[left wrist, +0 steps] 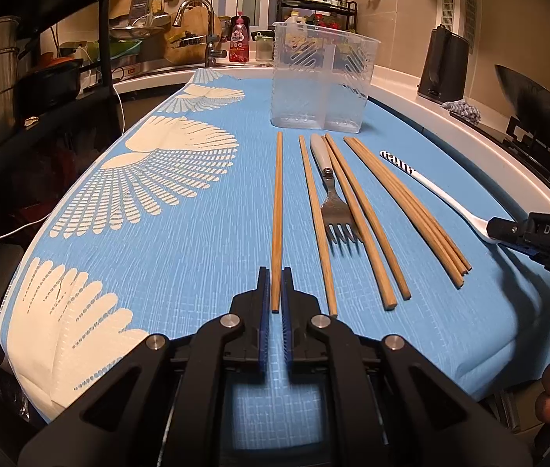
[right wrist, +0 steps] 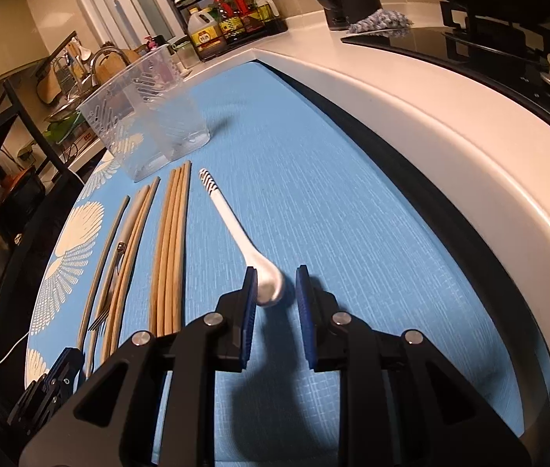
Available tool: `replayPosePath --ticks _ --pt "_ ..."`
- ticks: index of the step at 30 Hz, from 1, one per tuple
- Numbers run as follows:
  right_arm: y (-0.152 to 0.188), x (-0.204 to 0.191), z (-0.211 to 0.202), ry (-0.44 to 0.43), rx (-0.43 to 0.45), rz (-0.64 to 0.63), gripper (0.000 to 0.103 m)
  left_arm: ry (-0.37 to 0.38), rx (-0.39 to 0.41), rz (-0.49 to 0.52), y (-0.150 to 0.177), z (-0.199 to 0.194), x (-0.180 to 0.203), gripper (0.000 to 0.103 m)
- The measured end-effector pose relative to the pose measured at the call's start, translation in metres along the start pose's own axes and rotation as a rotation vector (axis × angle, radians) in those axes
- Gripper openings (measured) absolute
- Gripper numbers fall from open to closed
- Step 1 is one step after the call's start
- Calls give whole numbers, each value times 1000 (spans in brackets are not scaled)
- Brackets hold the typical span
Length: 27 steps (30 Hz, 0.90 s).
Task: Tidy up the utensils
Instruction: 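Lift the white spoon with the right tool while the left tool lifts the chopstick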
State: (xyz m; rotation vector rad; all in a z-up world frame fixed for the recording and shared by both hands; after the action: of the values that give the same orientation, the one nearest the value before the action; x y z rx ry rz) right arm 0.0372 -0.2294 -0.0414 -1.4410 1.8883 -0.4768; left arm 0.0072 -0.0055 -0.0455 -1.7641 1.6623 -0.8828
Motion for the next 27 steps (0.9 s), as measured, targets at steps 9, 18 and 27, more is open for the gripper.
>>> replayPosePath --ticks 9,18,27 --pt "0 3 2 8 -1 18 22 -17 30 19 4 -3 2 7" --pt "5 -9 2 52 25 -78 12 -28 68 15 8 -5 3 7" --pt "3 -23 -10 111 93 -201 10 -60 119 55 1 -14 5 5"
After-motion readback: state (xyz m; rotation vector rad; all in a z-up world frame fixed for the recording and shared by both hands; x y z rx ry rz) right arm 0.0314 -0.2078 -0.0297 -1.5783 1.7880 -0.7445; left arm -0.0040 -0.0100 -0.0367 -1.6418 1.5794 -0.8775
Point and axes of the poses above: each gripper's, at about its wrist camera, not at the fingertips, and z roughly the way its jaws point, x to its right, y to its underside, the point moved 4 cm from there along z, roughly the way its jaws point, and after that the axes turned 3 degrees about -z, right-handed, at the moved point
